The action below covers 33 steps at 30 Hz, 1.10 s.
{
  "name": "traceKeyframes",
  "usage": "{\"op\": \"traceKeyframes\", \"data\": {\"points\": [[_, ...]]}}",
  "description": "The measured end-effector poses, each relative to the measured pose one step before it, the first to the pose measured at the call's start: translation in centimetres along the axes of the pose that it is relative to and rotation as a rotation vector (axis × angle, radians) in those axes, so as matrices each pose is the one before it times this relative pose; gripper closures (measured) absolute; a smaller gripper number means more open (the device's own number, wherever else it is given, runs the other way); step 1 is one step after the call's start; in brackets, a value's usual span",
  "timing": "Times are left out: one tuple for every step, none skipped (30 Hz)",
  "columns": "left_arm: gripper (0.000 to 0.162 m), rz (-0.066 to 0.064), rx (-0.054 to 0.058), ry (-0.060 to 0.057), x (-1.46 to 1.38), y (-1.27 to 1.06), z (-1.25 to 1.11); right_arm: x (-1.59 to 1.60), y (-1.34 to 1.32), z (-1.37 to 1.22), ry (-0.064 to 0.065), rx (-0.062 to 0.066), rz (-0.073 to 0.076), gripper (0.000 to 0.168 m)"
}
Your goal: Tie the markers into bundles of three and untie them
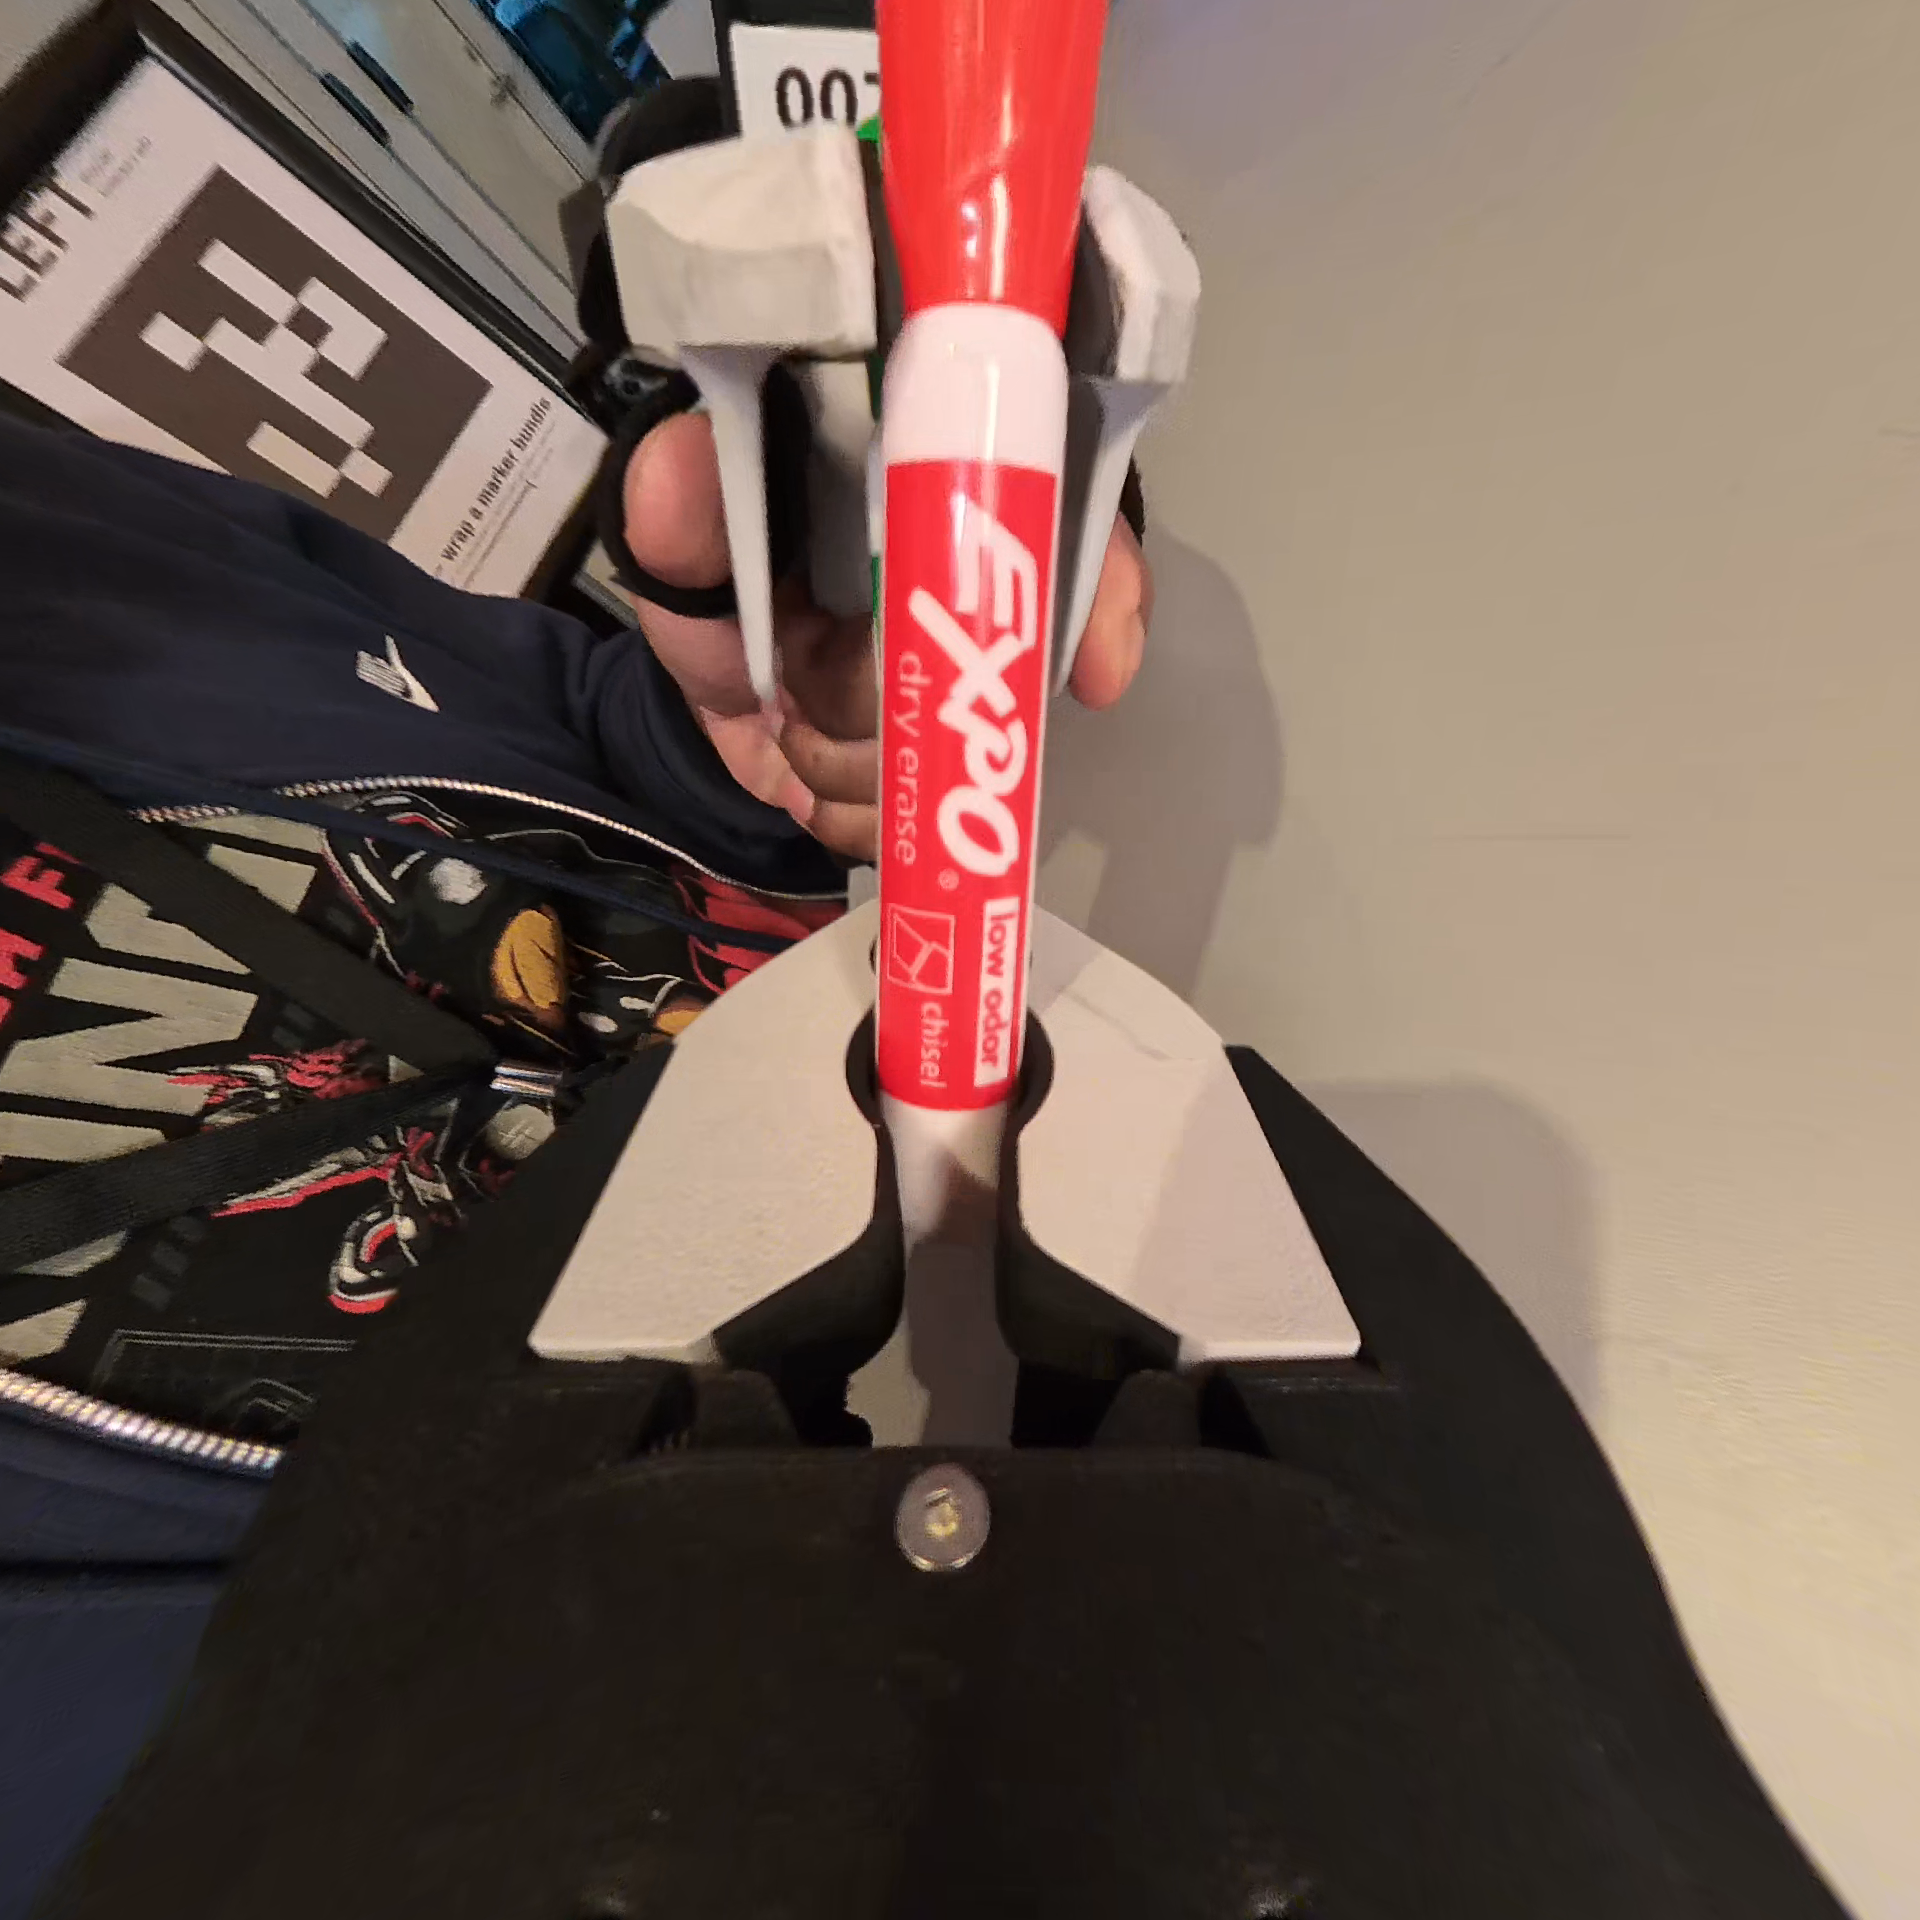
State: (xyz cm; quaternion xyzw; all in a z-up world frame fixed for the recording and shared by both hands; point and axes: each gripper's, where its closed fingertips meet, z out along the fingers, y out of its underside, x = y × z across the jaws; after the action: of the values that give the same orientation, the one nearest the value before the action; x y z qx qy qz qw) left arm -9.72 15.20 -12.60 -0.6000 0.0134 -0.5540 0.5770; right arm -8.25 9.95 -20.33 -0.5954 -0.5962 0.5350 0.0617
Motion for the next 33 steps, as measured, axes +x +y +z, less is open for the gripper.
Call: {"op": "traceKeyframes", "data": {"points": [[0.145,-0.0006,-0.0075,-0.0036,0.002,0.058,-0.044,-0.297,0.072,0.161,-0.0219,0.0084,0.0297,0.154],[0.145,0.0038,-0.019,-0.0008,0.077,0.151,-0.001,-0.247,0.104,0.132,-0.0165,0.0055,0.0292,0.154],[0.145,0.0081,-0.0238,-0.0082,0.0,0.164,-0.013,-0.252,0.103,0.037,-0.0123,0.0052,0.0244,0.154],[0.145,0.0085,-0.0234,-0.0092,-0.014,0.141,-0.02,-0.273,0.072,-0.037,-0.0111,0.0046,0.0216,0.154],[0.144,0.008,-0.0222,0.0005,0.128,0.138,0.006,-0.257,0.076,-0.111,-0.0069,0.0023,0.0183,0.153],[0.145,0.0037,-0.0137,0.0013,0.134,0.07,-0.004,-0.18,0.015,-0.18,-0.0005,0.004,0.0142,0.153],[0.144,-0.0014,-0.01,-0.0014,0.06,0.095,0.037,-0.133,0.054,-0.193,0.0019,-0.0017,0.0105,0.153],[0.145,-0.0058,-0.0079,0.0039,0.115,0.127,0.074,-0.032,0.122,-0.178,0.0064,-0.0068,0.0069,0.153],[0.145,-0.0045,-0.0063,-0.0005,0.049,0.128,0.07,0.04,0.117,-0.151,0.0061,-0.0052,0.0078,0.153],[0.145,-0.0026,-0.0065,-0.0038,0.023,0.129,0.067,0.029,0.117,-0.108,0.0004,-0.0039,0.0106,0.153],[0.145,-0.0048,-0.0055,-0.0031,0.024,0.109,0.078,-0.044,0.117,-0.056,-0.009,-0.0032,0.0128,0.152],[0.145,-0.0123,-0.0009,-0.0054,-0.042,0.07,0.066,-0.054,0.072,-0.033,-0.0118,-0.0002,0.0135,0.152],[0.145,-0.0178,-0.0005,-0.0063,-0.118,0.051,0.068,-0.001,0.023,-0.04,-0.0101,0.0011,0.0155,0.152],[0.145,-0.0203,-0.0026,-0.0066,-0.155,0.056,0.055,0.057,-0.001,-0.052,-0.0083,0.0022,0.0164,0.151],[0.145,-0.0279,-0.0021,-0.004,-0.167,0.016,0.053,0.063,-0.027,-0.072,-0.0093,0.0019,0.0156,0.151],[0.145,-0.0329,-0.0039,-0.0042,-0.197,-0.001,0.07,0.04,-0.023,-0.095,-0.0118,-0.0016,0.0154,0.151],[0.145,-0.0313,-0.0044,-0.0053,-0.248,-0.02,0.078,0.084,-0.02,-0.084,-0.0104,-0.0059,0.0155,0.151],[0.145,-0.0314,-0.0045,-0.0046,-0.315,-0.059,0.097,0.112,-0.066,-0.096,-0.0079,-0.0077,0.0163,0.151],[0.145,-0.0357,-0.0056,0.0,-0.324,-0.108,0.106,0.101,-0.1,-0.118,-0.008,-0.008,0.0157,0.151],[0.145,-0.0334,-0.0108,0.0039,-0.307,-0.119,0.121,0.132,-0.098,-0.144,-0.0055,-0.0101,0.0142,0.152],[0.145,-0.0306,-0.0085,0.0039,-0.34,-0.17,0.101,0.16,-0.16,-0.15,-0.0039,-0.0086,0.0132,0.152],[0.145,-0.0291,-0.0062,0.0032,-0.383,-0.231,0.094,0.227,-0.235,-0.179,-0.0013,-0.0056,0.0133,0.151],[0.145,-0.0221,-0.0041,0.0017,-0.404,-0.273,0.09,0.283,-0.269,-0.179,0.0009,-0.0052,0.0109,0.151],[0.145,-0.021,-0.0034,0.0002,-0.432,-0.307,0.091,0.346,-0.306,-0.174,0.0036,-0.0051,0.0085,0.151],[0.145,-0.0214,-0.0045,0.0021,-0.436,-0.31,0.097,0.318,-0.292,-0.148,0.0001,-0.0061,0.0069,0.151],[0.145,-0.0172,-0.0086,0.0006,-0.419,-0.281,0.108,0.327,-0.255,-0.116,-0.0004,-0.0078,0.0072,0.151],[0.145,-0.013,-0.0066,-0.0021,-0.414,-0.307,0.093,0.375,-0.254,-0.099,0.0022,-0.0057,0.0042,0.151],[0.145,-0.0082,-0.006,-0.004,-0.378,-0.301,0.096,0.373,-0.257,-0.096,0.0017,-0.0034,0.0023,0.15],[0.145,-0.0078,-0.0102,-0.0052,-0.363,-0.23,0.093,0.358,-0.192,-0.089,-0.0009,-0.0062,0.0058,0.15],[0.145,-0.009,-0.0082,-0.0045,-0.342,-0.242,0.093,0.303,-0.206,-0.067,-0.004,-0.0053,0.0082,0.149],[0.145,-0.0103,-0.0113,-0.003,-0.313,-0.189,0.07,0.266,-0.189,-0.031,-0.0047,-0.0055,0.0083,0.148],[0.145,-0.0109,-0.0092,-0.0031,-0.315,-0.197,0.055,0.268,-0.14,-0.008,-0.0028,-0.0074,0.0089,0.147],[0.145,-0.0111,-0.0077,-0.0038,-0.303,-0.163,0.044,0.244,-0.152,-0.001,-0.0022,-0.0053,0.009,0.146]]}}
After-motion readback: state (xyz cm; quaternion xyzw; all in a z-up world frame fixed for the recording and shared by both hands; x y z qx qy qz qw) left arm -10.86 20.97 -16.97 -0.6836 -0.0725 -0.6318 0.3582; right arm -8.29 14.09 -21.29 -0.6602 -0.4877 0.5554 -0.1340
